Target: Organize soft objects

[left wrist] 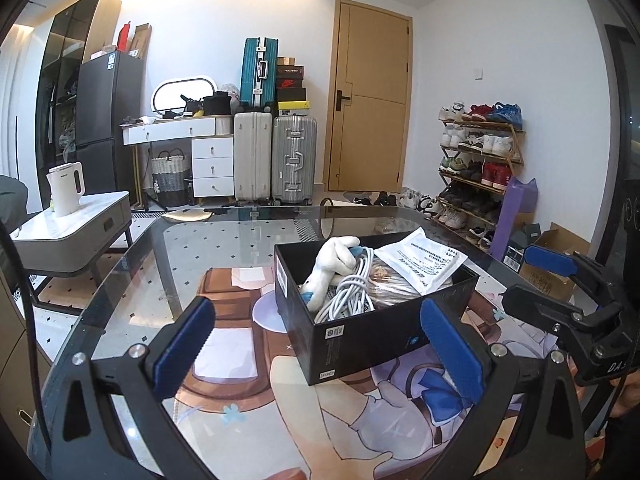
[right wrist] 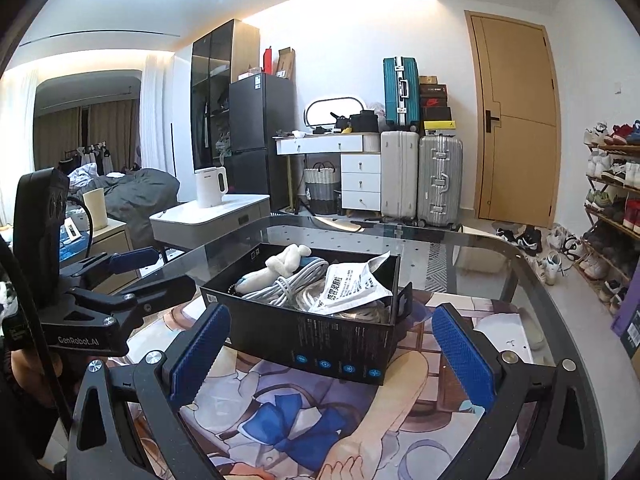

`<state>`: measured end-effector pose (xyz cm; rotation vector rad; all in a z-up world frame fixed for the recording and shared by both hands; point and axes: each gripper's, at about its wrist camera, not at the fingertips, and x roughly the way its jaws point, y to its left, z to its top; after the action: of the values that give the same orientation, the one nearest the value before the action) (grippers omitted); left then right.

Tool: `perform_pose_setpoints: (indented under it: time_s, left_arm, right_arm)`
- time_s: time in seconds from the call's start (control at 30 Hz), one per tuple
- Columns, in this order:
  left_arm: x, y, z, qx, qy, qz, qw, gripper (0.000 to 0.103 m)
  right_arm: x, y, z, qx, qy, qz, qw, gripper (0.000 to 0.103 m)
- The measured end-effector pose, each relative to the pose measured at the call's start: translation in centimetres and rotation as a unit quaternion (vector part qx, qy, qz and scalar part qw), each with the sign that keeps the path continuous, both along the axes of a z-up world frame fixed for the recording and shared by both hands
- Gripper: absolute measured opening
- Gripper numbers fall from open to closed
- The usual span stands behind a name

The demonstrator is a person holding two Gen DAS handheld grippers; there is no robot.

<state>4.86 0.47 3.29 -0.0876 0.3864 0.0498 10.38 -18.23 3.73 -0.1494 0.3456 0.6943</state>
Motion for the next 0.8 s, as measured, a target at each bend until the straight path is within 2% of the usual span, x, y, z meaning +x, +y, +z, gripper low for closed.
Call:
perform_pose_setpoints:
  time_s: [0.8]
  left_arm:
    - [0.17,-0.24,0.14,0.006,0.004,0.0,1.0,0.103]
  right_arm:
    - [-0.69,-0.1,-0.57,0.014,-0.003,-0.005,1.0,0.102]
